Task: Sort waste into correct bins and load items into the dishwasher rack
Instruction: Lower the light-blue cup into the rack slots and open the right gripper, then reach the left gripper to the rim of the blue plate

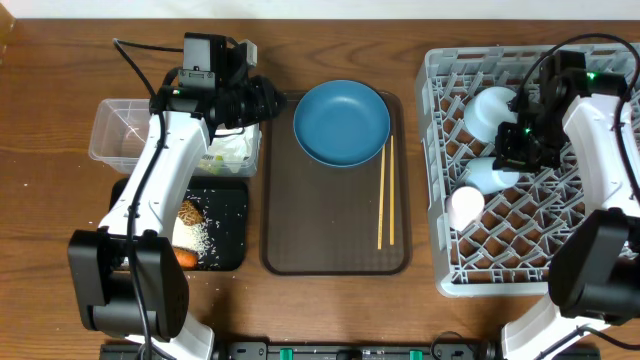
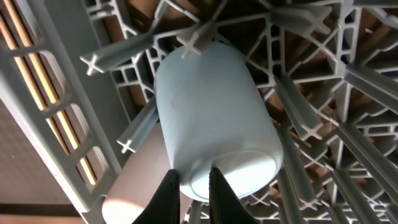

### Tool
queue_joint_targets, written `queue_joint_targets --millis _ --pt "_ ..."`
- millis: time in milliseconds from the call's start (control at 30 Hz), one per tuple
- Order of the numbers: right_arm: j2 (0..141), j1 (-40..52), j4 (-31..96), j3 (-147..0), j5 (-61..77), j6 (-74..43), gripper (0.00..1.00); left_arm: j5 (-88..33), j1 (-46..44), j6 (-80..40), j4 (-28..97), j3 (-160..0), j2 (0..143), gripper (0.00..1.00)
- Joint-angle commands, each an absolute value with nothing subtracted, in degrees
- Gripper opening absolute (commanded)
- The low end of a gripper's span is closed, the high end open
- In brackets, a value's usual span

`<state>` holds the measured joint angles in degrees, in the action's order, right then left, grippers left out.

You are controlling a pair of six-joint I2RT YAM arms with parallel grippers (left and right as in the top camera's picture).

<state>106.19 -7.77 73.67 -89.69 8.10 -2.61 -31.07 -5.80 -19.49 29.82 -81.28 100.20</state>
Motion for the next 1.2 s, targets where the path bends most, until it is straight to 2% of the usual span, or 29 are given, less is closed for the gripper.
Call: queue_joint_targets --millis 0,333,467,767,1000,1167 --pt "106.7 -7.5 71.2 -88.1 9.0 -4.2 0.12 -30.3 -6.0 -18.7 30.0 -81.1 100.6 0.32" --pt "106.7 -7.5 64.6 -89.0 13.6 -3.6 0.38 -27.1 -6.0 -18.7 30.7 -81.1 100.6 0.32" --pt "106.7 -7.5 65.5 -90.6 14.9 -3.4 0.42 -27.1 -6.0 -18.6 30.7 -81.1 100.6 0.32" --pt "105.7 -5.8 63.0 -96.8 31.0 -0.6 0.46 -26.3 -6.0 -17.8 33.9 -81.1 100.7 0.32" --pt "105.7 2.5 53.5 -97.2 28.8 -0.6 0.48 -25.8 -7.9 -17.8 34.3 -81.1 100.9 0.32" --pt "105.7 9.3 49.5 -97.2 20.0 -0.7 0.52 -15.2 -11.9 -18.3 34.2 -81.1 102.4 0.32"
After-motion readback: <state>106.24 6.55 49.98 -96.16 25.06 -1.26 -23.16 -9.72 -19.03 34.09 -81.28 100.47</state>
